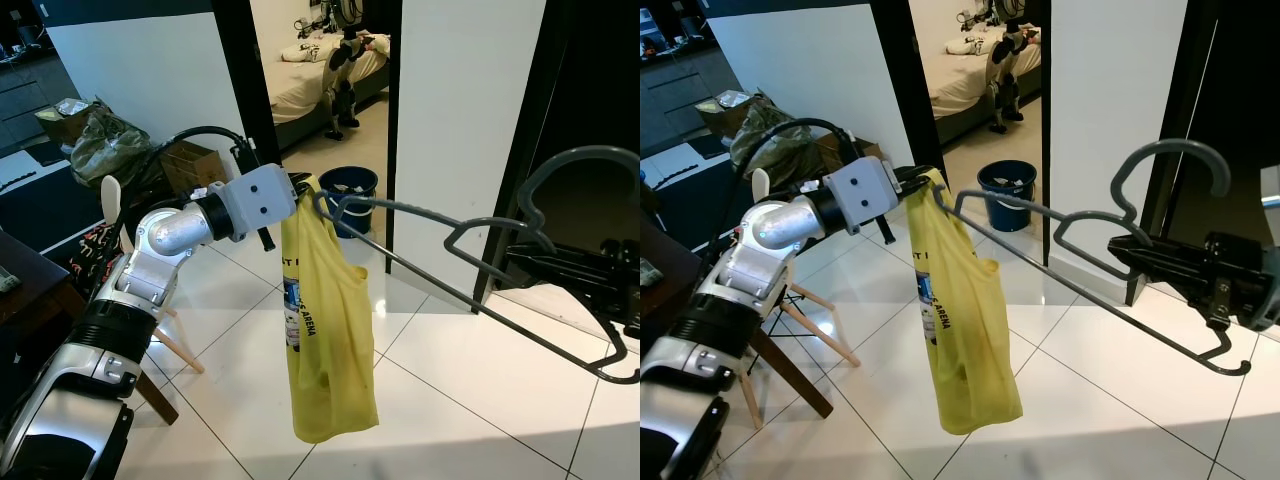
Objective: Hang hanger
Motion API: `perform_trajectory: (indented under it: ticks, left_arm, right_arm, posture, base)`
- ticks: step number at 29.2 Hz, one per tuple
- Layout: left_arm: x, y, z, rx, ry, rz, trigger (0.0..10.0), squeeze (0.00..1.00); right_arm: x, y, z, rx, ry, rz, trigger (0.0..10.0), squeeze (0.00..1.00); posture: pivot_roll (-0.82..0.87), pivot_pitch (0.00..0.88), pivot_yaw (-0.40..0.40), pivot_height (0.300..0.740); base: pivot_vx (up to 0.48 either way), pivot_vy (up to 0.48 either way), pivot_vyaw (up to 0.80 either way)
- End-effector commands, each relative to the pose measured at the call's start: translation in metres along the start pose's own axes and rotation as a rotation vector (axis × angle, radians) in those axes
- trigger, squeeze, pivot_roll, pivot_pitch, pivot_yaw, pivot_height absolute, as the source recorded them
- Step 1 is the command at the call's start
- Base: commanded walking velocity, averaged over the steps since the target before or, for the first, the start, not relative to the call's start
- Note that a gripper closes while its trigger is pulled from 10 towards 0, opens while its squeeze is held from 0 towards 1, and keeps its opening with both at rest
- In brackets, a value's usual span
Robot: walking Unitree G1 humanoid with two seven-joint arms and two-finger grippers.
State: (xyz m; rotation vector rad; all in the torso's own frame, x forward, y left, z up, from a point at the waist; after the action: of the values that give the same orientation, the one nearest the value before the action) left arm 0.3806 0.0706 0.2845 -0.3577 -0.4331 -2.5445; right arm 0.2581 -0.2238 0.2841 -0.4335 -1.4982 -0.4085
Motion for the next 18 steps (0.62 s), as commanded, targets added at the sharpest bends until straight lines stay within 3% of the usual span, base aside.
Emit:
perform_trajectory:
  ticks: [1,18]
  left_arm:
    - [0.001,-0.002,0.001,0.001,-0.004,-0.003,10.0,0.0]
    - [0.002,-0.002,0.001,0.004,-0.01,-0.008,10.0,0.0]
  right_arm:
    - [-0.002,0.007,0.004,0.026,-0.007,0.007,10.0,0.0]
    - [-0.009,0.02,-0.004,-0.017,-0.018,0.016,10.0,0.0]
  posture:
    - [-0.08,0.0,0.149,0.74]
    - [-0.08,0.0,0.149,0.74]
  base:
    - [0.0,0.0,0.0]
    - [0.0,0.0,0.0]
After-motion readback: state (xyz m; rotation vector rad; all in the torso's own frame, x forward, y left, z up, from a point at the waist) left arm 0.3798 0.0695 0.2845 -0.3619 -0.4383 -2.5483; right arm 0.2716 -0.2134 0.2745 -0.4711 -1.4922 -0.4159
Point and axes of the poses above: a point about 5 cm out from each wrist's last joint towards the gripper, its own y axis pointing out of the wrist towards the gripper, its own x axis along the axis of the wrist's last joint, z = x × y, the point moved 6 cm from there along y, pointing out of the wrist towards the gripper, and after that the axes turned 13 degrees about y, right-handed, at the moved point
